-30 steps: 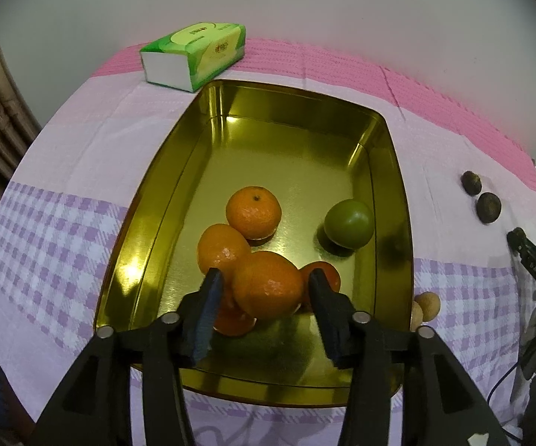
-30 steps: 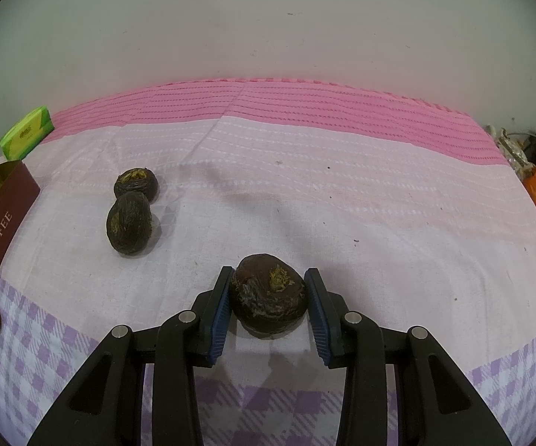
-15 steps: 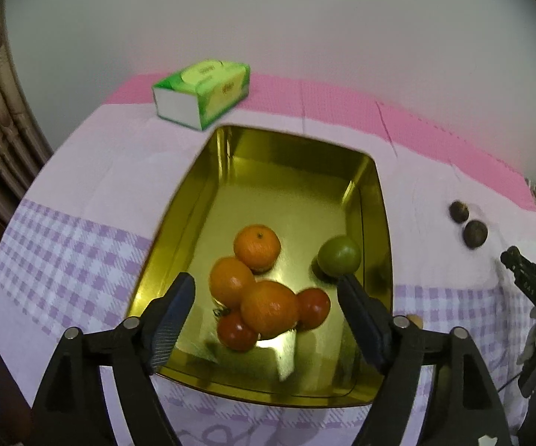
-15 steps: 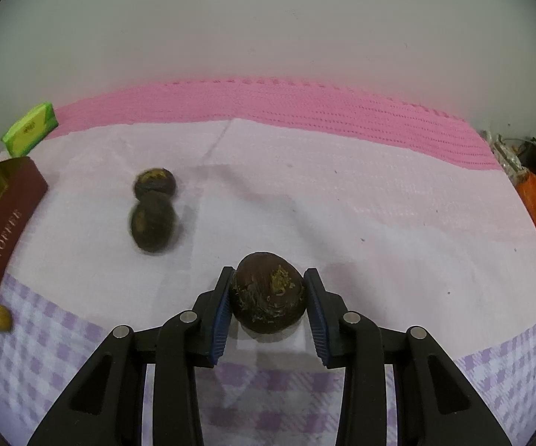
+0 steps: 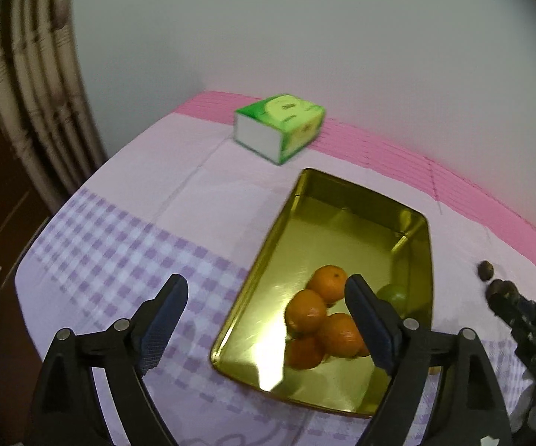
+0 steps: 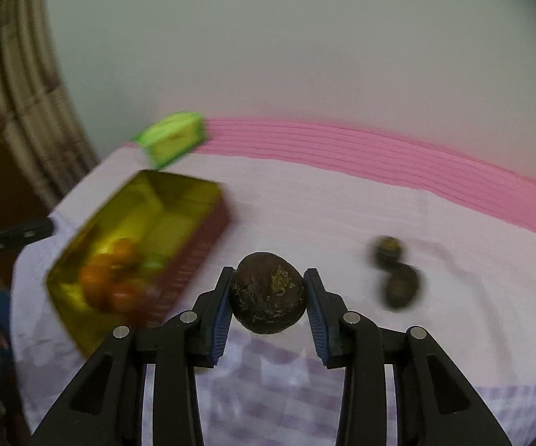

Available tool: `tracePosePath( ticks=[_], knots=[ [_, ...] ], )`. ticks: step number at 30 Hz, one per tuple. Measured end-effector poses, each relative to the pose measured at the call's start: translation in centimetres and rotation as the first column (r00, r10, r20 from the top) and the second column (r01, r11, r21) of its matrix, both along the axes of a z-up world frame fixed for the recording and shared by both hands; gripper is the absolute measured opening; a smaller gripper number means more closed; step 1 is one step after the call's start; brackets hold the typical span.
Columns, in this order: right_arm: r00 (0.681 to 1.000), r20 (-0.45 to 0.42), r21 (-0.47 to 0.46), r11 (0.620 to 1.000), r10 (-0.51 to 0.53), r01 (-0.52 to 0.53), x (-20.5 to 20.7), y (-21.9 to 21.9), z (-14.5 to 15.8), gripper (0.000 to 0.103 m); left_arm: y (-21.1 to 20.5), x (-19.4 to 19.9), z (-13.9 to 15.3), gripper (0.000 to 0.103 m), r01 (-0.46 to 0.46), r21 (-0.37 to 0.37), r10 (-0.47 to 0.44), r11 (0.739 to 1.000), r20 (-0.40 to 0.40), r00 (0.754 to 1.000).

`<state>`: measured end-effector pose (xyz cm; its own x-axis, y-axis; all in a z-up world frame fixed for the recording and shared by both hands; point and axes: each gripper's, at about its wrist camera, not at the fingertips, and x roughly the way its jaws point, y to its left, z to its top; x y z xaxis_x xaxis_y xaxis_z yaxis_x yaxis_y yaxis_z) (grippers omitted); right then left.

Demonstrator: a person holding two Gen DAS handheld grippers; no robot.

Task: Organize fruits
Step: 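Carry dark brown fruit over the tin tray with right tool, then open right tool to release dark brown fruit into the tray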

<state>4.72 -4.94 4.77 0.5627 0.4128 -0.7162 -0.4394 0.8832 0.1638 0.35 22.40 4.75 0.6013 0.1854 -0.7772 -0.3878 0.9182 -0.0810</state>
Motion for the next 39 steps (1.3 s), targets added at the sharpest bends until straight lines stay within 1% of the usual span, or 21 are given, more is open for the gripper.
tracePosePath(
  ticks=[1,3,5,9,12,19,24,27,39],
  knots=[
    [0.999,-0.002,0.013,0.999,0.035,-0.035,-0.2,1.4,0.2,0.038,0.2,-0.3,0.0,0.084,-0.027,0.01,0.027,1.0,0.003,1.0],
    [0.996,-0.012,0.026,0.996,0.084,-0.084,-0.4,3.4,0.2,0.038,0.6,-0.7,-0.2,0.084,-0.045,0.014,0.045,0.999,-0.005,0.999],
    [0.991,-0.016,0.024,0.991,0.135,-0.134,-0.7,5.7,0.1,0.038,1.1,-1.3,-0.2,0.084,-0.06,-0.005,0.06,0.998,-0.007,0.998],
    [0.979,-0.025,-0.002,0.979,0.203,-0.203,-1.1,8.8,-0.9,0.038,2.0,-2.1,-0.2,0.084,-0.109,-0.011,0.109,0.994,0.0,0.994],
    [0.972,-0.022,-0.027,0.971,0.235,-0.236,-1.1,10.6,-1.3,0.038,2.4,-2.0,-0.4,0.084,-0.121,-0.025,0.121,0.992,0.0,0.993],
    [0.96,-0.051,-0.074,0.957,0.276,-0.279,-0.8,12.8,-2.9,0.038,2.4,-1.6,-0.7,0.084,-0.115,-0.02,0.115,0.993,-0.01,0.993],
    [0.96,-0.064,-0.1,0.955,0.274,-0.279,-0.6,13.3,-3.9,0.038,1.9,-1.2,-0.8,0.084,-0.091,-0.012,0.091,0.996,-0.003,0.996],
    [0.96,-0.061,-0.111,0.954,0.274,-0.279,-0.6,13.5,-3.9,0.038,1.6,-1.2,-0.7,0.084,-0.076,0.005,0.076,0.997,0.004,0.997],
    [0.959,-0.076,-0.103,0.955,0.273,-0.28,-0.8,13.7,-3.8,0.039,0.6,-1.0,-0.7,0.084,-0.023,0.012,0.023,1.0,-0.002,1.0]
  ],
)
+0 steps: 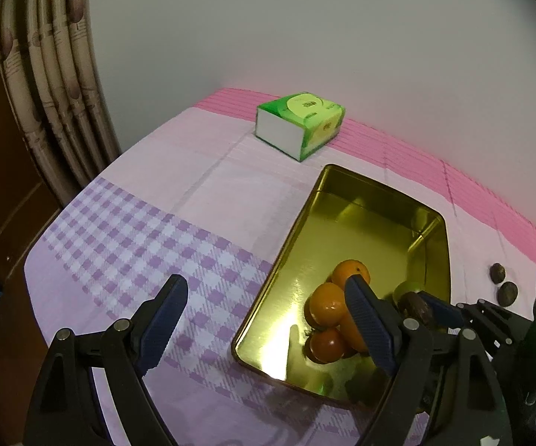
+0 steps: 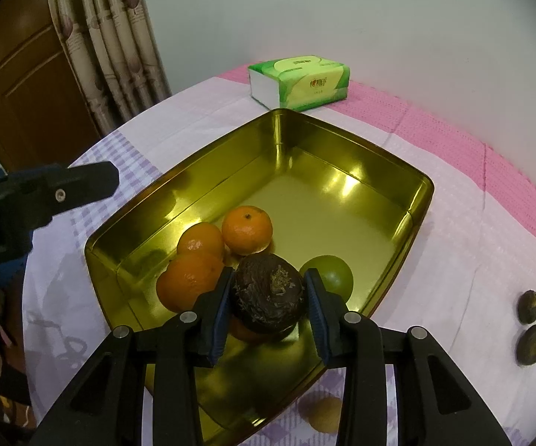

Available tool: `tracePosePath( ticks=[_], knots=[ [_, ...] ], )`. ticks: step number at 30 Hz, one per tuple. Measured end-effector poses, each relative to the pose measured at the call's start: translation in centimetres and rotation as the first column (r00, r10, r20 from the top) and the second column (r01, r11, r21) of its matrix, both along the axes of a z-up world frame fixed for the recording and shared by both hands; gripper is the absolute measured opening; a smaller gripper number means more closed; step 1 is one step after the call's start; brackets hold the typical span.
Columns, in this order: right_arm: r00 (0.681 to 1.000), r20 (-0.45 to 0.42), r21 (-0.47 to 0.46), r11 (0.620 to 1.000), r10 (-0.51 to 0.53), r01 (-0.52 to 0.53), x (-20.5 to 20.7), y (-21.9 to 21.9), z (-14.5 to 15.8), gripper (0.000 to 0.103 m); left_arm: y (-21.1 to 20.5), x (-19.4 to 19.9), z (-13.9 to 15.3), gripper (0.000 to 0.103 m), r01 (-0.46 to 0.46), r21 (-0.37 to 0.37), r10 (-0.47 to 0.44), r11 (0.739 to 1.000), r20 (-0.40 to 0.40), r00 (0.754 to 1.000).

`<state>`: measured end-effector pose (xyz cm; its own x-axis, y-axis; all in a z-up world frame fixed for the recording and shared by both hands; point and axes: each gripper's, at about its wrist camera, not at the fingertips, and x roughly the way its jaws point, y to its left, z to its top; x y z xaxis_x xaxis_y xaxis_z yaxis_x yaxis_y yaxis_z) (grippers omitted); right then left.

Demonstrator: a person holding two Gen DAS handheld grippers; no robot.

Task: Organize fruits
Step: 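Open right tool to release dark brown fruit into the tray, then move right tool back to the cloth and grasp another dark brown fruit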

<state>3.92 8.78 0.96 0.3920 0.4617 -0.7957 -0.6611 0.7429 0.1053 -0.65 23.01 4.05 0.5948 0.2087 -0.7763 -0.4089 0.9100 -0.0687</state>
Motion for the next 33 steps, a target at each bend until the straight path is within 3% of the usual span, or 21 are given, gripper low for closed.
tracePosePath(
  ticks=[18,27,33],
  knots=[
    [0.999,0.034,0.074,0.997,-0.038,0.036,-0.2,-1.8,2.4,0.041,-1.4,0.4,-0.4,0.084,0.06,0.025,-0.06,0.998,-0.018,0.998],
    [0.975,0.083,0.094,0.976,-0.205,0.198,1.1,-8.3,4.1,0.045,-1.7,0.5,-0.4,0.084,0.081,0.006,-0.081,0.997,-0.012,0.997],
    [0.925,0.068,0.047,0.928,-0.373,0.371,2.8,-14.9,2.6,0.045,-1.9,0.6,-0.5,0.084,0.1,-0.025,-0.1,0.995,-0.01,0.995]
  ],
)
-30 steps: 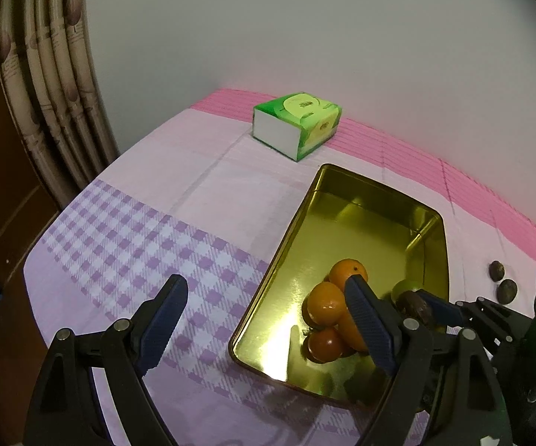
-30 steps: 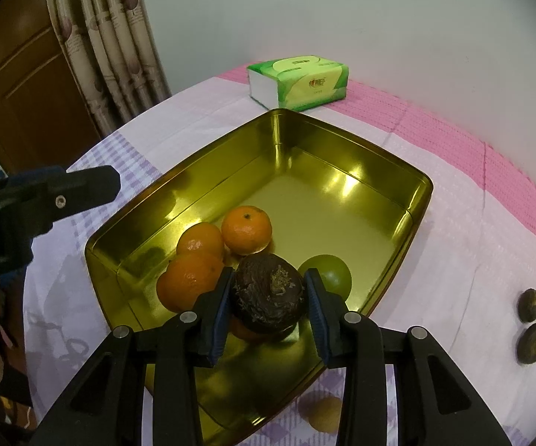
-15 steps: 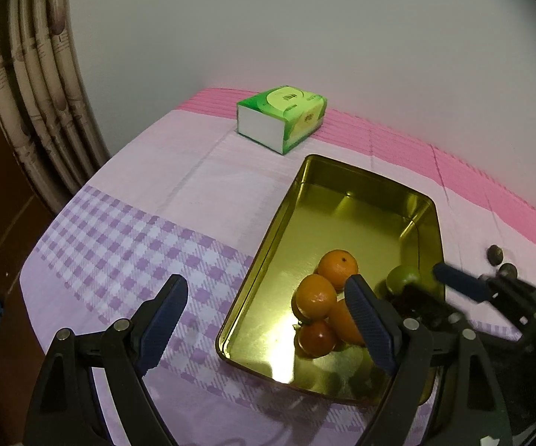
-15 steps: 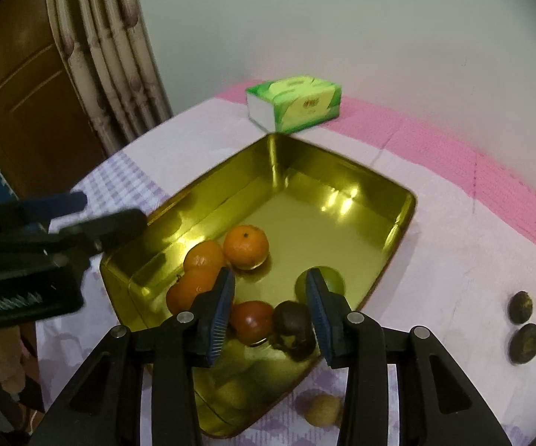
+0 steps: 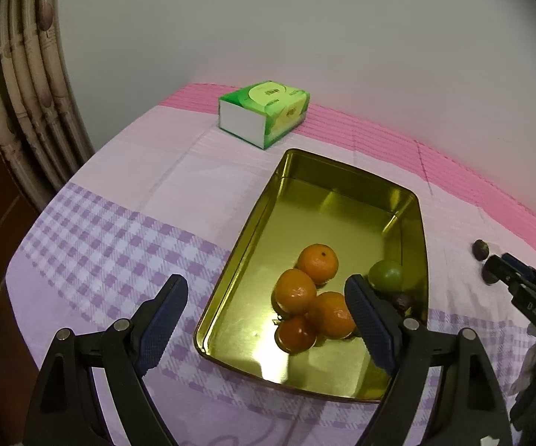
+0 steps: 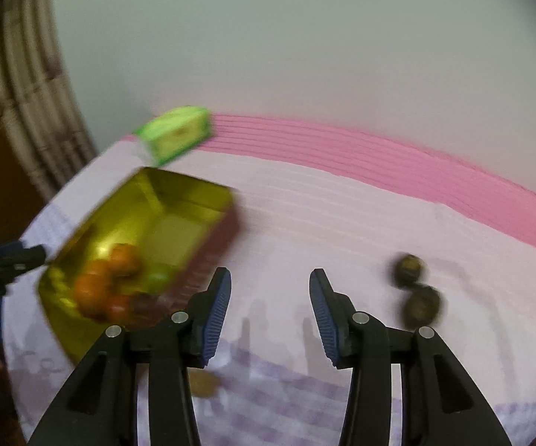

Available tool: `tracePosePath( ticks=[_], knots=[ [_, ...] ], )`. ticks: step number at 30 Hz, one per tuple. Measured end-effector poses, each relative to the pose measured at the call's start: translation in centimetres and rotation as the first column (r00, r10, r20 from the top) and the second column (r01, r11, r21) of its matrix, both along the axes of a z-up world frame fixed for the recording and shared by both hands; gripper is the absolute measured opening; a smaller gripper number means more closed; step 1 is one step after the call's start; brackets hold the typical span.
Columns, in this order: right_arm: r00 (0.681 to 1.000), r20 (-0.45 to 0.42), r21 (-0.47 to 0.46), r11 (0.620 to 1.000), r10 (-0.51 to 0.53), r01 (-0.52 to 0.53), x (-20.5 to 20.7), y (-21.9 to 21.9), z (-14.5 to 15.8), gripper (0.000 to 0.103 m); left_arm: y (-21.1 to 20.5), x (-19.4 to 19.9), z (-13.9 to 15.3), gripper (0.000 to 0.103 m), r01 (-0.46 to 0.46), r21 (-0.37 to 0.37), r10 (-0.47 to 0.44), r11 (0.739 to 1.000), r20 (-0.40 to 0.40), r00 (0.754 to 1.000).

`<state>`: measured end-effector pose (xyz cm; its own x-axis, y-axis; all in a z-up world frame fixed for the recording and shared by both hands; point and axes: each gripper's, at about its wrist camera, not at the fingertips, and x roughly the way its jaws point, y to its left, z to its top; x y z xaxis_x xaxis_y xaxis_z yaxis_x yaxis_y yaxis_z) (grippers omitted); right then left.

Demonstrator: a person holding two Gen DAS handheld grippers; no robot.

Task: Organize fruits
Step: 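Move right tool back to the cloth and grasp another dark brown fruit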

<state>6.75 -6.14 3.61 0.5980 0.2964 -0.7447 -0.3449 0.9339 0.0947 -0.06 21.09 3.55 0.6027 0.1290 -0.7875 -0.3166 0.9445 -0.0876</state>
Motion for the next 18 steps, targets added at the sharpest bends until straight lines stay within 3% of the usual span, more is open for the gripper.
tracePosePath(
  ticks=[10,18],
  knots=[
    [0.984,-0.036,-0.072,0.983,-0.172,0.169,1.5,-7.7,-2.9,0.046,-0.4,0.0,-0.2,0.084,0.006,0.014,-0.006,1.0,-0.007,1.0],
    [0.982,-0.052,-0.112,0.978,-0.182,0.175,2.9,-7.8,-5.3,0.046,-0.3,0.0,-0.3,0.084,0.004,0.01,-0.004,1.0,0.007,1.0]
  ],
)
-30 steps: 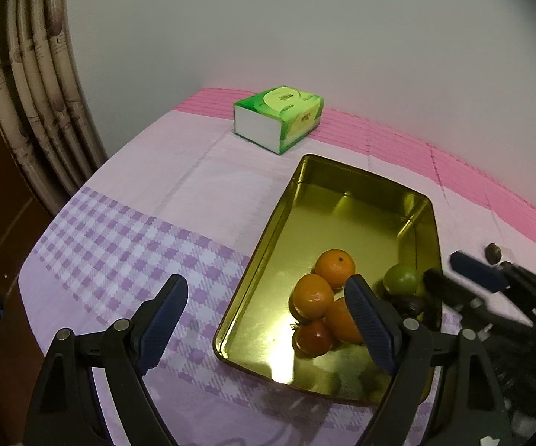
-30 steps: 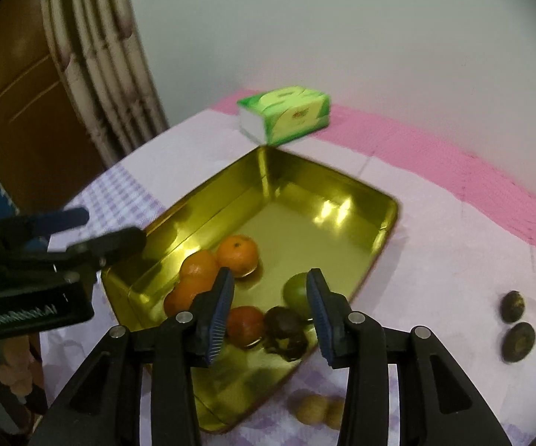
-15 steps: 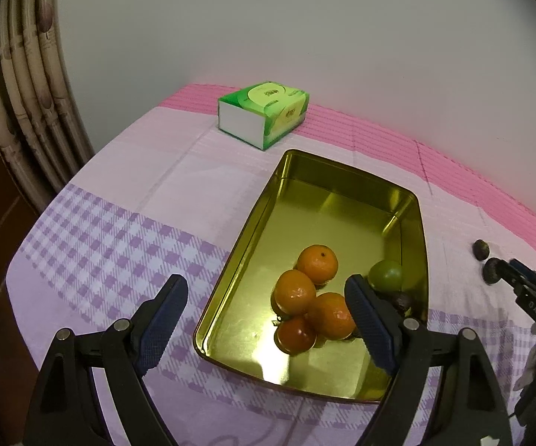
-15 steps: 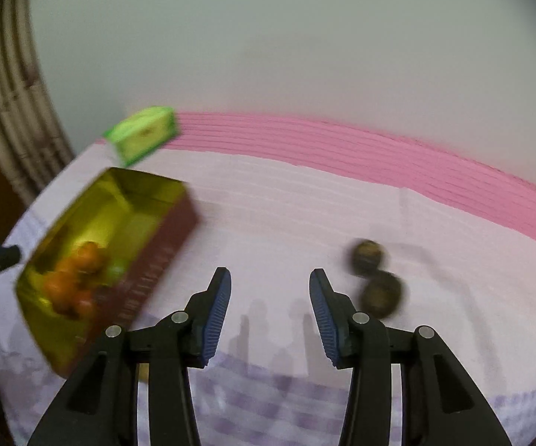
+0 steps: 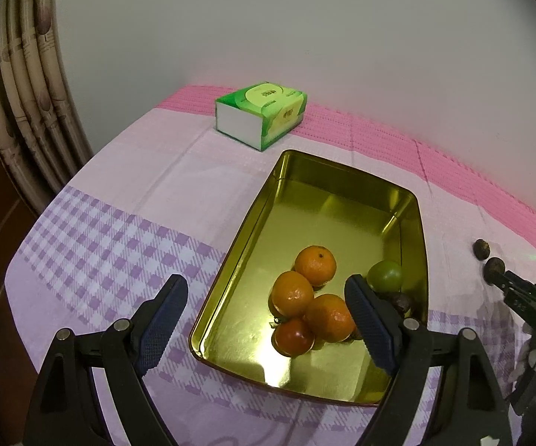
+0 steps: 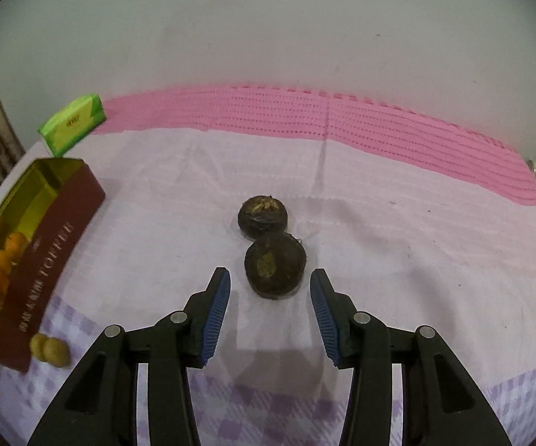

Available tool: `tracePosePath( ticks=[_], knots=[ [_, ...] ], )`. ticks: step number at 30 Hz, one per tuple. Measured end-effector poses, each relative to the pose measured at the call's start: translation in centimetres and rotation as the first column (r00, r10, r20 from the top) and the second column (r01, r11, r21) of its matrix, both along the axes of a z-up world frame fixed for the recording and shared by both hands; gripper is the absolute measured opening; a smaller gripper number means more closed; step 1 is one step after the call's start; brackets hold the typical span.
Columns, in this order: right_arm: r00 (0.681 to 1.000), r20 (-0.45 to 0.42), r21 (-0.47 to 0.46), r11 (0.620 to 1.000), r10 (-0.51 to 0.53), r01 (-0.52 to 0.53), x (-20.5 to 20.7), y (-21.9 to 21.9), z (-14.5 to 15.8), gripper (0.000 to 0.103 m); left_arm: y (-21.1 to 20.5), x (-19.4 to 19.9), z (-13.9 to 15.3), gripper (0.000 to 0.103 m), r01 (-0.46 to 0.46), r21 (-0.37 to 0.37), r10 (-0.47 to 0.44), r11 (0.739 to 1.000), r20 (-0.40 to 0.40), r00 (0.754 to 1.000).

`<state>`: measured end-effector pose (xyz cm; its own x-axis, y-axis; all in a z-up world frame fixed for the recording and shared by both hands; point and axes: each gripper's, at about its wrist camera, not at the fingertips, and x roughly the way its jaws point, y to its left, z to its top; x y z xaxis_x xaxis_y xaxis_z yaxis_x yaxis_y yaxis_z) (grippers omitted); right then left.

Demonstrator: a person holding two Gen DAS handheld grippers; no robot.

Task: Organize fruits
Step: 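Move right tool back to the cloth and grasp another dark brown fruit, then grasp last dark brown fruit with left tool while right tool holds its fruit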

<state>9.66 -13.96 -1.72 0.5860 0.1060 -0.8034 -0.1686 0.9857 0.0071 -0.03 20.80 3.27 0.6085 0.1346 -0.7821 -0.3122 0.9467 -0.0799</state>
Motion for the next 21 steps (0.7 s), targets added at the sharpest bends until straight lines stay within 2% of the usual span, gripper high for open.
tracePosePath(
  ticks=[13,21],
  knots=[
    [1.0,0.016,-0.032,0.999,-0.018,0.019,2.0,0.9,-2.2,0.046,-0.5,0.6,-0.6,0.084,0.014,0.022,-0.013,1.0,-0.024,1.0],
    [0.999,0.03,-0.003,1.0,-0.012,0.012,1.6,0.5,-2.1,0.038,-1.2,0.4,-0.2,0.084,0.026,0.044,-0.027,0.999,0.012,1.0]
  ],
)
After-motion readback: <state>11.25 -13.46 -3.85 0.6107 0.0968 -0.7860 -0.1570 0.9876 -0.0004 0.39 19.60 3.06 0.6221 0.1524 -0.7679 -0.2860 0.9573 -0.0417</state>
